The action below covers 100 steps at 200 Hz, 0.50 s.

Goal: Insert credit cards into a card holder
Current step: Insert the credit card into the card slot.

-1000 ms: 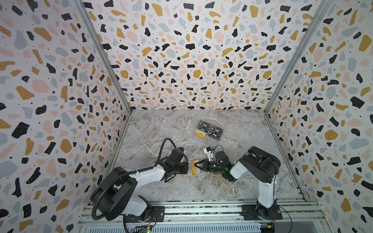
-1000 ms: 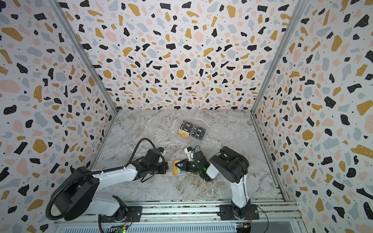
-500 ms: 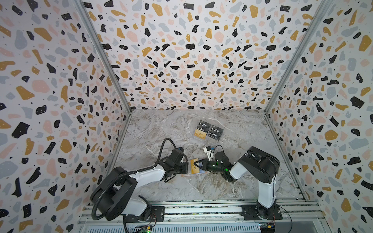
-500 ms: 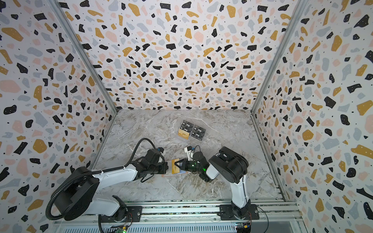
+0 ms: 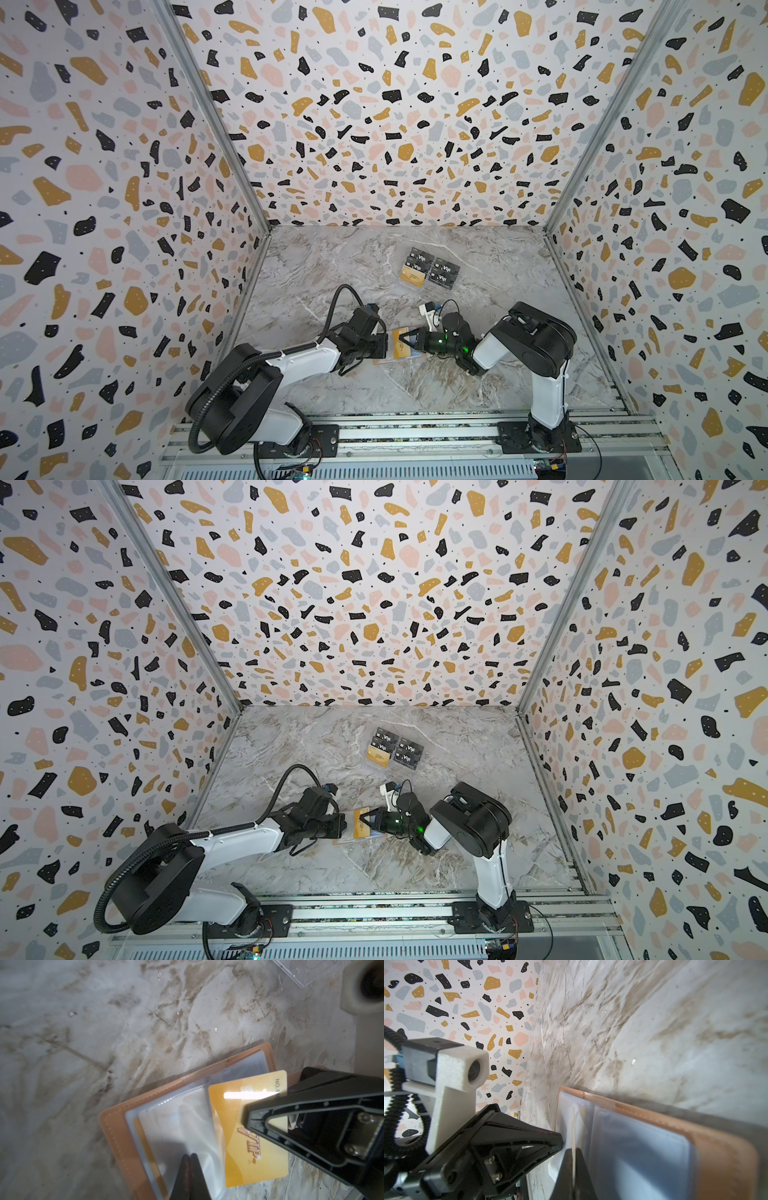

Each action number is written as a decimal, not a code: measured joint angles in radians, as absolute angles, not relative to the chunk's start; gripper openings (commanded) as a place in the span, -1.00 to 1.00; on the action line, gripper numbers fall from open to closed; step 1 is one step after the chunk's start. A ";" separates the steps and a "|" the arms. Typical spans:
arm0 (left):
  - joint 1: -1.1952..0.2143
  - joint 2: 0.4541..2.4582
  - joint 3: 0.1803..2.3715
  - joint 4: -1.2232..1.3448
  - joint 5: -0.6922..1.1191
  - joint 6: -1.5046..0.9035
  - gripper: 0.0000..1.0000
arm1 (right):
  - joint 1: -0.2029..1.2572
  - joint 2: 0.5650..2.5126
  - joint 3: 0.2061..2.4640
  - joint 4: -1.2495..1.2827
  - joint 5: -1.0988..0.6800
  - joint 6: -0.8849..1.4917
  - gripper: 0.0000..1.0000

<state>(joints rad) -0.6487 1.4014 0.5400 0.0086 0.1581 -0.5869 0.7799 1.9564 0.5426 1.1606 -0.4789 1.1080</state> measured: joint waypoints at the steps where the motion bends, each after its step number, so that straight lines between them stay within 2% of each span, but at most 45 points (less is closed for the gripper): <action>1: -0.649 1.401 0.540 0.009 0.158 -0.587 -1.00 | 0.780 1.956 0.543 1.161 -0.479 1.109 -1.00; 100: -0.649 1.401 0.540 0.007 0.158 -0.587 -1.00 | 0.763 1.955 0.551 1.092 -0.561 1.170 -1.00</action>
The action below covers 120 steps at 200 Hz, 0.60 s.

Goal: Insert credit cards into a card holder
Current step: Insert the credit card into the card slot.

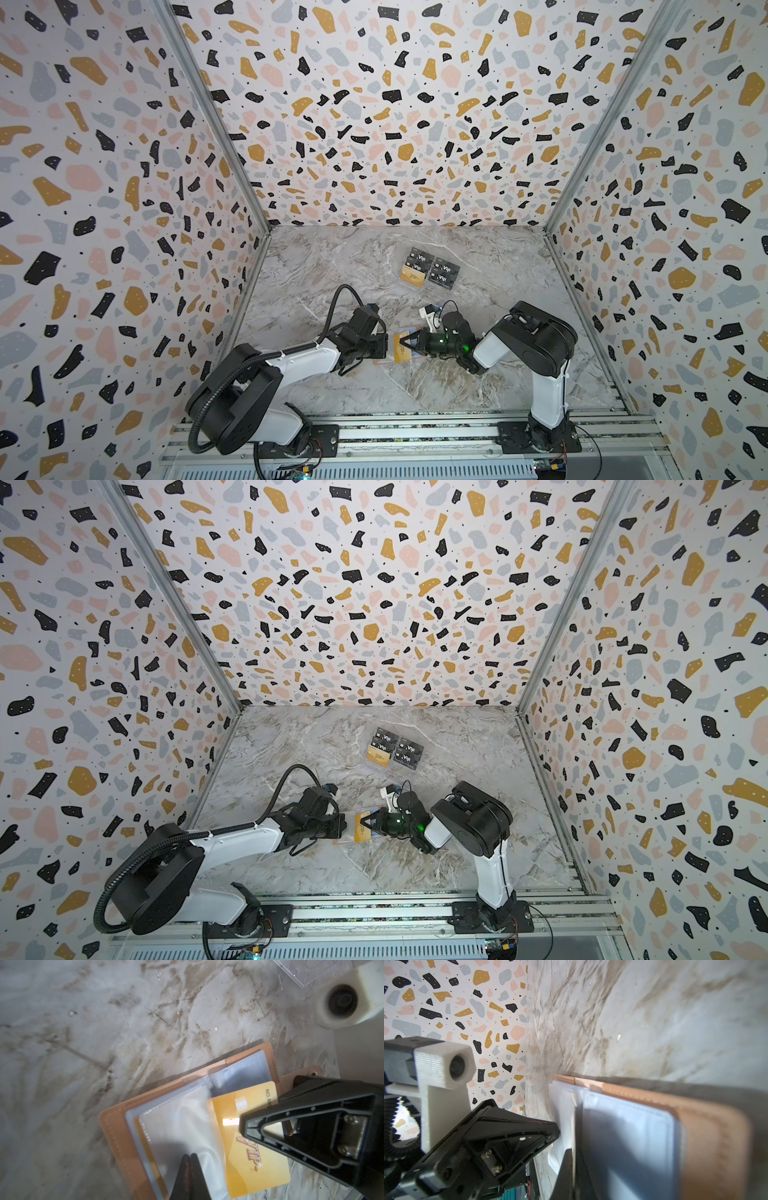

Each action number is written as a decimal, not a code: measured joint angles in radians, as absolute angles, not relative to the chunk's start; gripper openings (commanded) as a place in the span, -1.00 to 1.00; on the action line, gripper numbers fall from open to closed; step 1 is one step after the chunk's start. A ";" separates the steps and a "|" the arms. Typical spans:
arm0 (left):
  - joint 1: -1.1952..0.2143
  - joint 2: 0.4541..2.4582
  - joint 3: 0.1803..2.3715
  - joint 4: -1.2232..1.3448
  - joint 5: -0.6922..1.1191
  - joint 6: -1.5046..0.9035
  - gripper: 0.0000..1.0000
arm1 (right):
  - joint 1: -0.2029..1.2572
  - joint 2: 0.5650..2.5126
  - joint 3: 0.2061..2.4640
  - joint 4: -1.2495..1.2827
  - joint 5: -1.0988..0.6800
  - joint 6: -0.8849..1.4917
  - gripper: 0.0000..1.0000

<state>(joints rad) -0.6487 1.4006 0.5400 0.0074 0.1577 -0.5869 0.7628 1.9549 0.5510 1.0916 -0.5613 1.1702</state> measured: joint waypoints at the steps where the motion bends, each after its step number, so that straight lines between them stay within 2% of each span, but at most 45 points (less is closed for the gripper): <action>1: -0.649 1.401 0.540 0.007 0.158 -0.587 -1.00 | 0.763 1.955 0.551 1.090 -0.562 1.171 -1.00; 120: -0.649 1.401 0.540 0.005 0.158 -0.586 -1.00 | 0.723 1.974 0.604 1.037 -0.677 1.167 -1.00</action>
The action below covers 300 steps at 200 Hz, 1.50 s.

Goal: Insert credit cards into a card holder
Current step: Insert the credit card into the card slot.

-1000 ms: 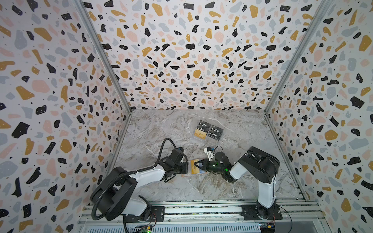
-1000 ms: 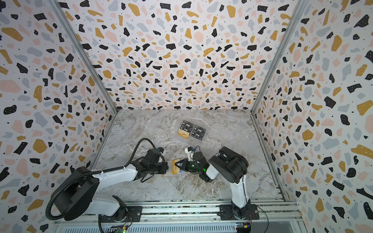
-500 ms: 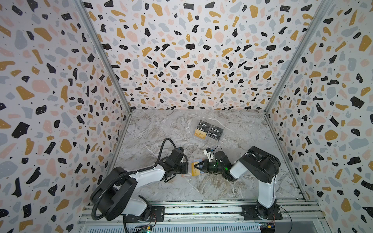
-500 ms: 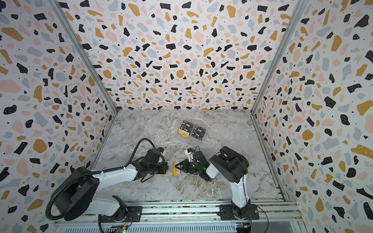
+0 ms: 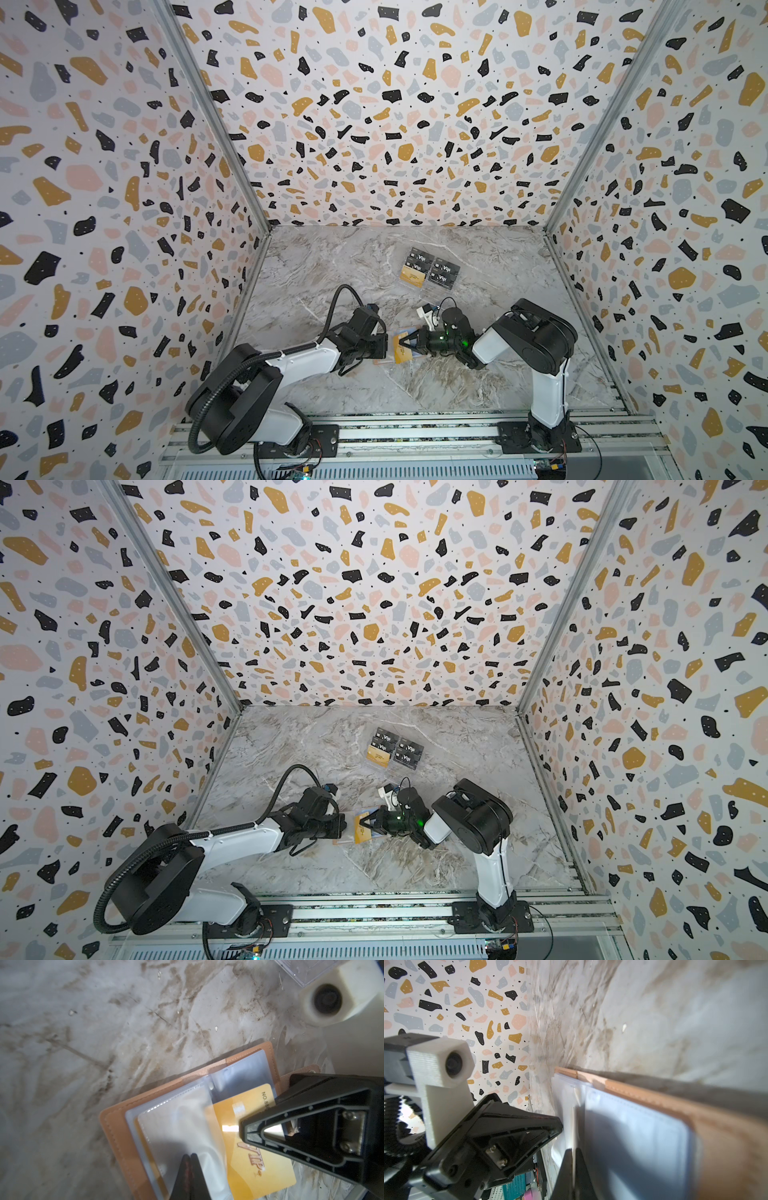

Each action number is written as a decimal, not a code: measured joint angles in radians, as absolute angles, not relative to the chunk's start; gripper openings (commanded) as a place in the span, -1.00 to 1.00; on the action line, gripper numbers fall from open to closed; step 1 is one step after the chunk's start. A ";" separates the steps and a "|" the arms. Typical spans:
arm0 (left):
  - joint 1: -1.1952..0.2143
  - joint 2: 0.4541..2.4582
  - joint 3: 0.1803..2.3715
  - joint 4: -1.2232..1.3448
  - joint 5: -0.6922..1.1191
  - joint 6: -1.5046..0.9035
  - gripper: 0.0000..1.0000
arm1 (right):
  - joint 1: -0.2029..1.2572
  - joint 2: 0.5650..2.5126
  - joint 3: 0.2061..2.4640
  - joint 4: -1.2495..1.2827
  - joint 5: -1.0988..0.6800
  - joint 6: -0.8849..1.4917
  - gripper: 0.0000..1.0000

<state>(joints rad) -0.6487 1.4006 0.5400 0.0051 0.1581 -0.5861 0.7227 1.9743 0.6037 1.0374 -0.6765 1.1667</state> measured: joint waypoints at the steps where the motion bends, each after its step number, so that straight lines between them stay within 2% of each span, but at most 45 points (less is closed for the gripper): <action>1: -0.649 1.401 0.540 0.005 0.158 -0.586 -1.00 | 0.723 1.975 0.604 1.037 -0.677 1.166 -1.00; 201: -0.649 1.397 0.540 -0.002 0.159 -0.586 -1.00 | 0.721 2.029 0.641 1.113 -0.676 1.102 -1.00; 300: -0.649 1.397 0.540 -0.007 0.160 -0.580 -1.00 | 0.726 1.971 0.726 0.828 -0.635 0.934 -1.00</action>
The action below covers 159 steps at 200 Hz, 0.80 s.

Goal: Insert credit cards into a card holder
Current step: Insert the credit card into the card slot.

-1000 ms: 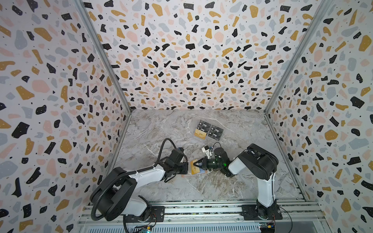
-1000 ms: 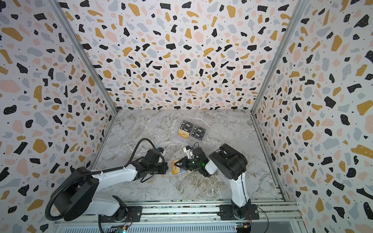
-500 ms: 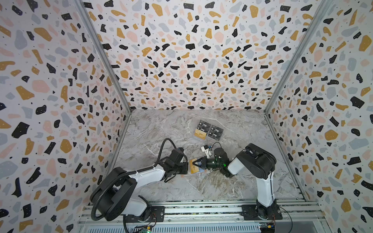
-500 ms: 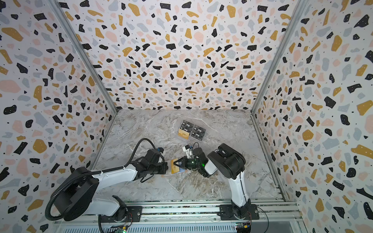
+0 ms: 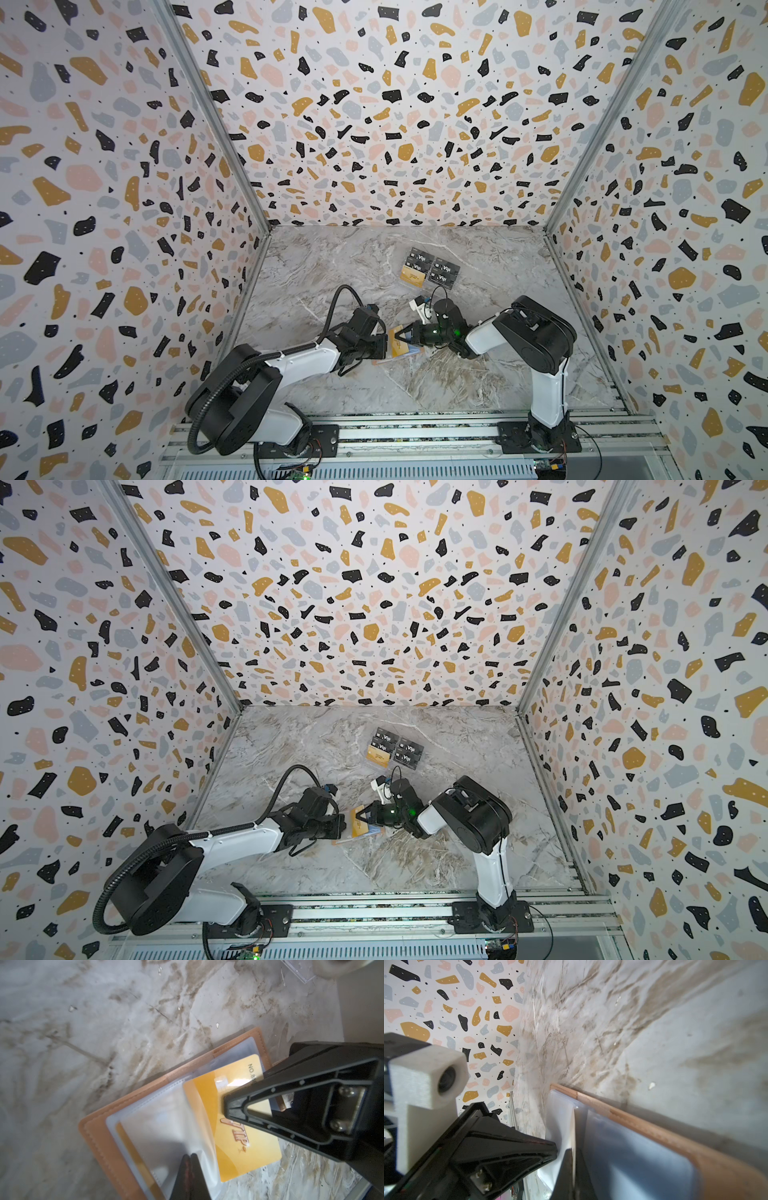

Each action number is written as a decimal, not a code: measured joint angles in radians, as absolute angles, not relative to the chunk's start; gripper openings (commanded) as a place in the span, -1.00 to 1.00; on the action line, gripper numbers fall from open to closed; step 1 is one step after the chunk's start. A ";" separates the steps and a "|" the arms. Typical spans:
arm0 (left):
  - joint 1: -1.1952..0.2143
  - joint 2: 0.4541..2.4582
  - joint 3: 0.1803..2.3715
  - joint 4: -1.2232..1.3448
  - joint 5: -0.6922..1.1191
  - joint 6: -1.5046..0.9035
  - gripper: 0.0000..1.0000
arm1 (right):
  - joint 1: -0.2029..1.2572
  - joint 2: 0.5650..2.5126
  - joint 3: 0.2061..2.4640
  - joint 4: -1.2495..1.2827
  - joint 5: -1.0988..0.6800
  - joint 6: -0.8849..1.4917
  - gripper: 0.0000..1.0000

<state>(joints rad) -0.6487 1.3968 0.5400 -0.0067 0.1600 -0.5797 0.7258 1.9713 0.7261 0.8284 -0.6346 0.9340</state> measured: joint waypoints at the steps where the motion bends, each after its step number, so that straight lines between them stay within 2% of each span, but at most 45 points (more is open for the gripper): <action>1: -0.649 1.397 0.540 -0.007 0.160 -0.579 -1.00 | 0.726 1.971 0.727 0.828 -0.634 0.933 -1.00; 159: -0.649 1.397 0.540 -0.011 0.173 -0.575 -1.00 | 0.725 1.968 0.708 0.882 -0.612 0.933 -1.00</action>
